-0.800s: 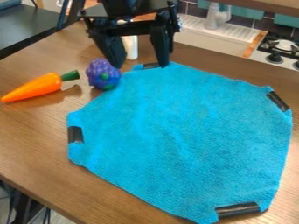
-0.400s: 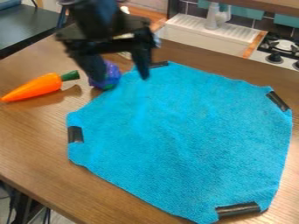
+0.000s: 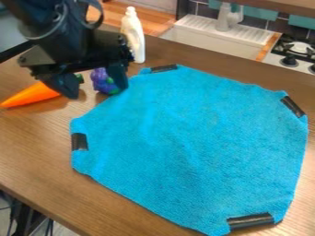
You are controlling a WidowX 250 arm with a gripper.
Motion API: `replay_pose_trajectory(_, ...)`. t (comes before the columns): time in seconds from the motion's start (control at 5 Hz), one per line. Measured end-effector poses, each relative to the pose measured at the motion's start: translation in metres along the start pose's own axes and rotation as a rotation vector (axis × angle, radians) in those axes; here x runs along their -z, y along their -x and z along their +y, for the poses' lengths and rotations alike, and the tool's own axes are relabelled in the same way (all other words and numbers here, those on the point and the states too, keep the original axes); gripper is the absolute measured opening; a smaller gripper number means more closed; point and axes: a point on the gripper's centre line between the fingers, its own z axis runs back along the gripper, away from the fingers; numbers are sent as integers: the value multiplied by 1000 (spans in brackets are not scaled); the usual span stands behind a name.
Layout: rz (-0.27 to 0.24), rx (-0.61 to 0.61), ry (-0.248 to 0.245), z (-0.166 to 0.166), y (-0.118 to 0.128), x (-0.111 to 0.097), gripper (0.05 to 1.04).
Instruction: Fold the cloth from left to top right
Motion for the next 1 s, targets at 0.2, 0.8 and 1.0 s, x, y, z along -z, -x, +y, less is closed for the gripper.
replay_pose_trajectory(0.2, 82, -60, -32, 15, 7, 15, 998)
replay_pose_trajectory(0.8, 198, -61, -137, 67, 21, 71, 998)
replay_pose_trajectory(1.0, 197, -52, -119, 64, 21, 70, 941)
